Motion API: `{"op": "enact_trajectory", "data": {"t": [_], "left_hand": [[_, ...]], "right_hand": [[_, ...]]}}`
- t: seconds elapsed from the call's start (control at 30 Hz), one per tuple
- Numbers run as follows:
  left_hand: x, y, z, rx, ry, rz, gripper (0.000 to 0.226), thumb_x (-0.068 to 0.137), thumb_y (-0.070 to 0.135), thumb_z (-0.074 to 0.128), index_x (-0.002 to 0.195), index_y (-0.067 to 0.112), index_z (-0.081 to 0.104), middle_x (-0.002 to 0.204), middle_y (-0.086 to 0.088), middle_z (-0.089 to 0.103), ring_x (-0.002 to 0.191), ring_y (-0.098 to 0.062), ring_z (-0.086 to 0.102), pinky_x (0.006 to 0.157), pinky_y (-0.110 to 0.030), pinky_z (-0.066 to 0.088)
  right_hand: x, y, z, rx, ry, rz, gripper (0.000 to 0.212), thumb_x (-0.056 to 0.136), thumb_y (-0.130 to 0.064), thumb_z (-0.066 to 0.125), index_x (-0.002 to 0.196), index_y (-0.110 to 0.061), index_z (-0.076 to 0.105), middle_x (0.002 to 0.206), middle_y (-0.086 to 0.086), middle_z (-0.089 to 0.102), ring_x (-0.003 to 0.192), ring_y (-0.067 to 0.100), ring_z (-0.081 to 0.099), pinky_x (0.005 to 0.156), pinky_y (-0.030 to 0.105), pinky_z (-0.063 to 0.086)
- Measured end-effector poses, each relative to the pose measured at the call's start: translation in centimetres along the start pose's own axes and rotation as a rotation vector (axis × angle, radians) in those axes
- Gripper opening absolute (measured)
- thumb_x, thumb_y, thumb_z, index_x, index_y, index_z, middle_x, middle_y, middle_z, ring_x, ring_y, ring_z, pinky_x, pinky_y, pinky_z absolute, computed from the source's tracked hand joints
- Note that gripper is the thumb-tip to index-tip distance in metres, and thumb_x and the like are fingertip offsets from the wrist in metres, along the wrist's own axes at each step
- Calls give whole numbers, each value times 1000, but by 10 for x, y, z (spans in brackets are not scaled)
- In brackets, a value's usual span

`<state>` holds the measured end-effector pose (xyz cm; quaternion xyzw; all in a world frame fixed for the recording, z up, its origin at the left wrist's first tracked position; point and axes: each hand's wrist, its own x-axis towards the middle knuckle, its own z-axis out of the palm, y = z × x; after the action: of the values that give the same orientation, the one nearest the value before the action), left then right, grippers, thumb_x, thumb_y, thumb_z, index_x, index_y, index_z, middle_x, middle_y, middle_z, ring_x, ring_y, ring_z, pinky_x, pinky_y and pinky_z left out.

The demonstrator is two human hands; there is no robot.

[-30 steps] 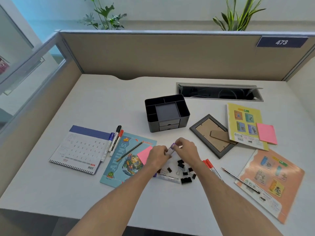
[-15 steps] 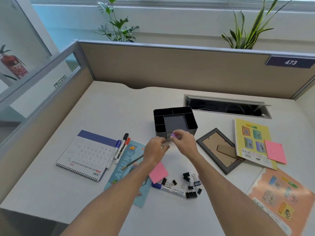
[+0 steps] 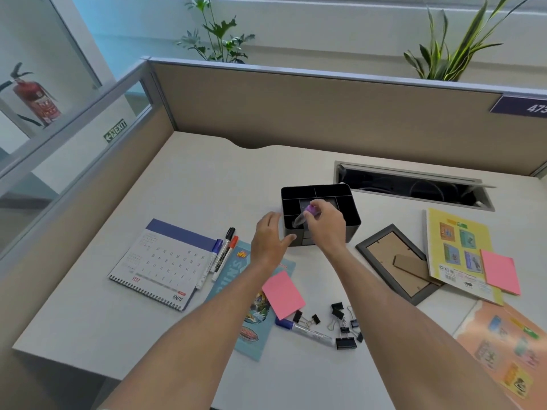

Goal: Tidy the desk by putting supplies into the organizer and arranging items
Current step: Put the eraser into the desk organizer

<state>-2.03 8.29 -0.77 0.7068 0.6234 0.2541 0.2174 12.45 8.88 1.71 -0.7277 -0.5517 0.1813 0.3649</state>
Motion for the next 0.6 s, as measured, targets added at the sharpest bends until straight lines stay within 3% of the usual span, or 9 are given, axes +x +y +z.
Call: {"op": "enact_trajectory", "data": {"t": [0.13, 0.33, 0.6], "left_hand": [[-1, -6, 5, 9, -63, -20, 71, 85, 37, 68, 143, 11, 36, 148, -4, 38, 138, -18, 32, 106, -30, 35], [-10, -18, 13, 21, -130, -50, 74, 86, 36, 67, 145, 12, 30, 151, -5, 33, 140, -18, 27, 108, -30, 33], [-23, -31, 18, 5, -177, -63, 75, 86, 35, 67, 145, 11, 29, 151, -7, 33, 141, -20, 26, 109, -35, 33]], "right_hand": [[-3, 1, 15, -142, -67, -56, 19, 89, -22, 62, 107, -16, 64, 101, -2, 65, 89, 19, 61, 73, 29, 46], [-7, 3, 27, -387, -170, -207, 27, 91, -22, 58, 116, -14, 63, 110, 4, 62, 102, 26, 56, 76, 37, 48], [-7, 5, 27, -379, -185, -221, 32, 93, -15, 55, 124, -10, 61, 123, 6, 58, 108, 28, 55, 78, 39, 48]]}}
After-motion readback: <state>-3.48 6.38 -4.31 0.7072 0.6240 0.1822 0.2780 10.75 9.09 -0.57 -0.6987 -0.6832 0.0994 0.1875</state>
